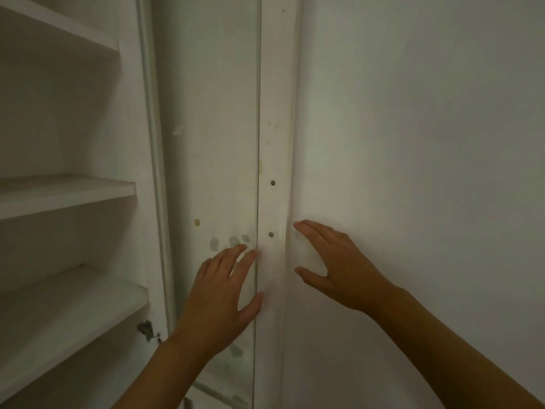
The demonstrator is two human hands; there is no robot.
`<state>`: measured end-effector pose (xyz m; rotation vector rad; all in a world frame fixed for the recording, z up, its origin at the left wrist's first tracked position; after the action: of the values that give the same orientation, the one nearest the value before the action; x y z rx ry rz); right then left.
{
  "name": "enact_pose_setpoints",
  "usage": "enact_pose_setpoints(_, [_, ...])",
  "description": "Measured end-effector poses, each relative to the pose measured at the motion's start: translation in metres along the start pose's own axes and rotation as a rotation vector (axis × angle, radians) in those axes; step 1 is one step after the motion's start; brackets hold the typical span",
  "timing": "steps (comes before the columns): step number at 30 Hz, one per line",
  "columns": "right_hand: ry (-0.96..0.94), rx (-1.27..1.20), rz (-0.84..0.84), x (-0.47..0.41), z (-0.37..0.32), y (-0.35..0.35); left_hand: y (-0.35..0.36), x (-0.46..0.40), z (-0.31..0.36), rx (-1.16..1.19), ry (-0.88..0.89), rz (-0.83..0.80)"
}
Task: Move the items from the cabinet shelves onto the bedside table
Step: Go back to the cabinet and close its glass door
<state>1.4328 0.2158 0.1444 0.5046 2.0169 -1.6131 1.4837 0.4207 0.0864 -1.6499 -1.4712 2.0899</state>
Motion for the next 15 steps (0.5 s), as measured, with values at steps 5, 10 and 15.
enact_pose_setpoints(5, [-0.110, -0.044, 0.017, -0.018, 0.001, 0.002, 0.008, -0.011, 0.007, -0.045, -0.045, 0.021])
enact_pose_setpoints(10, [-0.191, -0.077, 0.008, -0.032, 0.009, 0.009, 0.011, -0.017, 0.019, -0.089, -0.106, 0.042])
enact_pose_setpoints(15, [-0.295, -0.126, 0.020, -0.036, 0.011, 0.012, 0.009, -0.013, 0.024, -0.098, -0.182, 0.020])
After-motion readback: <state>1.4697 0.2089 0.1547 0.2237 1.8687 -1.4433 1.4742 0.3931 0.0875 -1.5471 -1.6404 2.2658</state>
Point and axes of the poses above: each hand's wrist, its own x-axis away from the middle knuckle, its own y-axis out of the palm, z = x × y, the point moved 8 cm from there along -x, towards the middle knuckle, and after that the axes turned 14 degrees about y, right-handed, at the moved point
